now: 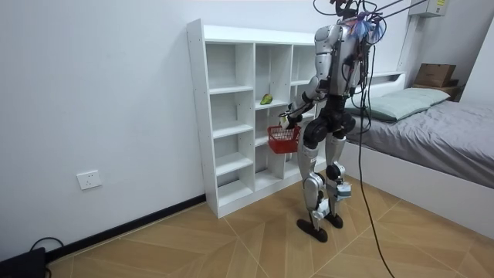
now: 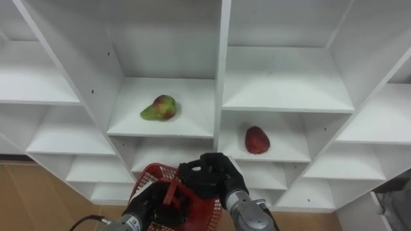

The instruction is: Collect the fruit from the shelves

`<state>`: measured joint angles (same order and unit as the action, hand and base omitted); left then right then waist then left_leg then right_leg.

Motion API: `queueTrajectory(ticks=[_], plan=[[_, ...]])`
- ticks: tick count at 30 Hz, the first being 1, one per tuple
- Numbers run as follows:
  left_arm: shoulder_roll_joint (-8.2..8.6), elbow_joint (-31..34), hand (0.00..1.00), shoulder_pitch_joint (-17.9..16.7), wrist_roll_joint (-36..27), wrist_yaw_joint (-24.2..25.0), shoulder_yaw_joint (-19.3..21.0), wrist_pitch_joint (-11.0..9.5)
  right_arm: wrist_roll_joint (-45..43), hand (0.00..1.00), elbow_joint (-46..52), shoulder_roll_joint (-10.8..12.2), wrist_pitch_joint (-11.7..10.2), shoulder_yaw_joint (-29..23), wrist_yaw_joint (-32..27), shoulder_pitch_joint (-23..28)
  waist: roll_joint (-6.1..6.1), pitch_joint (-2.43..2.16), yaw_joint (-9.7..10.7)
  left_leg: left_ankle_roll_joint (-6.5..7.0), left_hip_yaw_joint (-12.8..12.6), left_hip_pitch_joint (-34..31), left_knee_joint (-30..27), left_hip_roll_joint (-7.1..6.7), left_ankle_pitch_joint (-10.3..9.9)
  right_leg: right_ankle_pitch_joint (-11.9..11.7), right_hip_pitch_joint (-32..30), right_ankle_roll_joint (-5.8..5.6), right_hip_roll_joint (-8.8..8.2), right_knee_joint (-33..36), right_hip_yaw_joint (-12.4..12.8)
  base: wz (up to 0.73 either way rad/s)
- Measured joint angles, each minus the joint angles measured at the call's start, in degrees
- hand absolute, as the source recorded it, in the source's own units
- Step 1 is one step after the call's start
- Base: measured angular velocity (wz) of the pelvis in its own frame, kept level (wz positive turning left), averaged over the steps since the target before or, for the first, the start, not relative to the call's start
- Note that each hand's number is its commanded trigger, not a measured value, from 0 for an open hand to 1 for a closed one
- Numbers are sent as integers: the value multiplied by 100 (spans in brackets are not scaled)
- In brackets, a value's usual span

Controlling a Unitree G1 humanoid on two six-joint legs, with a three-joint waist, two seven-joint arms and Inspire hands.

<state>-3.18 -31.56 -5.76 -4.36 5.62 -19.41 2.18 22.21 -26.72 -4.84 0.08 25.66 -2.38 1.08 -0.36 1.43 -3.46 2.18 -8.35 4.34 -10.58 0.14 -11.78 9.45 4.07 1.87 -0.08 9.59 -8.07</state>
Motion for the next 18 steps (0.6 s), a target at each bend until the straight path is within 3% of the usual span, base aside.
queueTrajectory(ticks=[7,12,13,14,15,16,17,18], plan=[[55,9,100,8,-297,10,-1,-1,-6,100,-12,-12,0,-6,-72,-13,95,-69,3,0,47,-14,-21,-4,0,-1,0,1,-7,4,-65,2],[120,20,100,54,-291,9,-3,-3,-73,100,-12,-6,-2,-5,-121,-60,91,-70,10,0,68,0,-20,-6,0,0,27,1,-8,-1,-58,1],[129,20,100,74,-291,10,-3,-3,-102,86,-12,-3,-2,-5,-180,-60,79,-63,8,0,73,4,-21,-7,0,0,36,1,-9,-4,-62,0],[129,20,100,85,-291,9,-3,-4,-122,55,-12,-4,-2,-5,-202,-60,73,-58,8,0,74,8,-22,-7,0,0,42,1,-10,-5,-63,0],[125,19,100,105,-291,9,-4,-4,-143,51,-20,-7,-2,-3,-225,-60,55,-47,7,0,79,24,-22,-8,0,0,63,0,-9,-13,-67,0],[124,19,100,112,-291,9,-4,-5,-156,7,-32,-6,-4,-3,-235,-60,45,-43,7,0,81,29,-23,-8,0,0,71,0,-9,-17,-69,0],[125,19,100,121,-291,9,-5,-11,-189,0,-63,-5,-10,-4,-244,-61,28,-45,7,0,82,30,-25,-9,0,0,74,0,-9,-24,-71,0],[125,19,100,123,-291,10,-6,-13,-217,0,-99,-5,-14,-3,-244,-61,12,-46,5,0,84,29,-25,-10,0,0,84,0,-9,-49,-74,0]])
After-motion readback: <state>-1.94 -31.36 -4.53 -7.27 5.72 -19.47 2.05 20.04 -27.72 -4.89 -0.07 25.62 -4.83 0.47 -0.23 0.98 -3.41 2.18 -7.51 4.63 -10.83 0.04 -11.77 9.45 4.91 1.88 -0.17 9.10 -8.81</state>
